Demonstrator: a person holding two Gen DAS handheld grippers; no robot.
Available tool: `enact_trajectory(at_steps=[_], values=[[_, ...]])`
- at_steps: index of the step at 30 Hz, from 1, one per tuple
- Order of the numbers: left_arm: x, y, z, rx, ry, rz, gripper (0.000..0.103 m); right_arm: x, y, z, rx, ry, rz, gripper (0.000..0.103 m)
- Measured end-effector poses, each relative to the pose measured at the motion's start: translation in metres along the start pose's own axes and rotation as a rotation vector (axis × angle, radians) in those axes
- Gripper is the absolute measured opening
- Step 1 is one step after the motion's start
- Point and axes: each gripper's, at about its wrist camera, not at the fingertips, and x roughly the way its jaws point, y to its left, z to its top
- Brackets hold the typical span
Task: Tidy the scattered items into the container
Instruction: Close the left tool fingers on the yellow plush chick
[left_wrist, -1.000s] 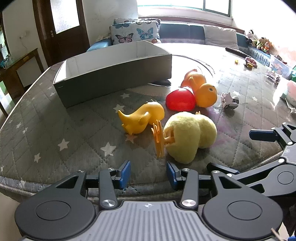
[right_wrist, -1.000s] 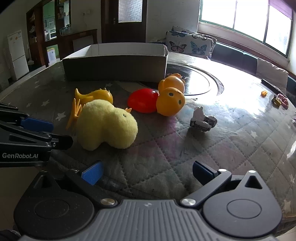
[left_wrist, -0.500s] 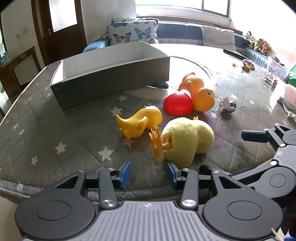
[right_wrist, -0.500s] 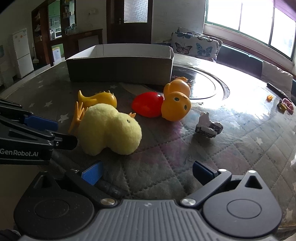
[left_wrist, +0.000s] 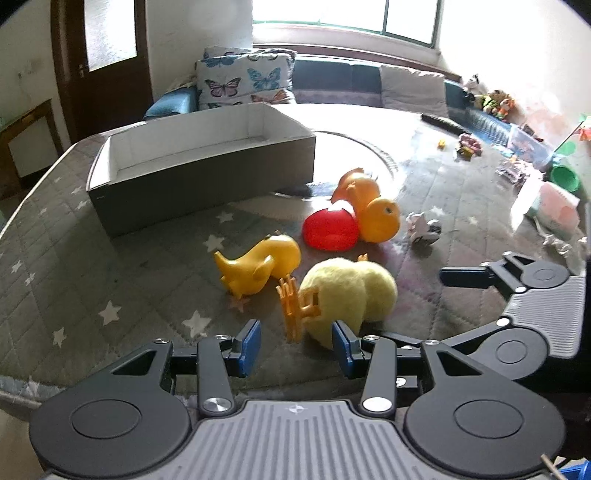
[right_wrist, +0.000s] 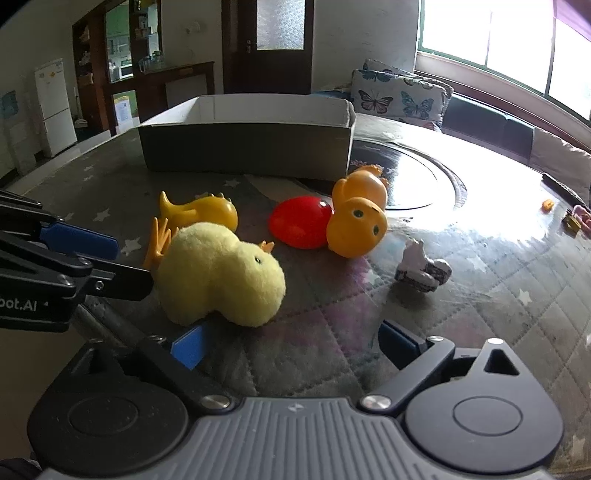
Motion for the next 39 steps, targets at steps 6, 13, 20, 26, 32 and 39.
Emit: enact_trajectory(at_steps=[6, 13, 20, 26, 32, 39], values=[[0.007, 0.004, 0.005, -0.022, 0.017, -0.049, 0.045, 0.003, 0.001, 0.003, -0.015, -0.002, 0.039, 0.091], [0.014, 0.009, 0.01, -0.035, 0.028, -0.074, 0.045, 0.007, 0.002, 0.007, -0.034, -0.007, 0.081, 0.084], [0.019, 0.014, 0.014, -0.051, 0.031, -0.088, 0.045, 0.01, 0.003, 0.011, -0.041, -0.011, 0.118, 0.074], [0.023, 0.02, 0.016, -0.071, 0.029, -0.098, 0.045, 0.008, 0.008, 0.012, -0.047, -0.011, 0.165, 0.066], [0.024, 0.024, 0.018, -0.084, 0.032, -0.122, 0.045, 0.008, 0.011, 0.013, -0.065, -0.014, 0.161, 0.064], [0.028, 0.028, 0.021, -0.091, 0.038, -0.144, 0.045, 0.014, 0.003, 0.019, -0.049, -0.012, 0.143, 0.063]])
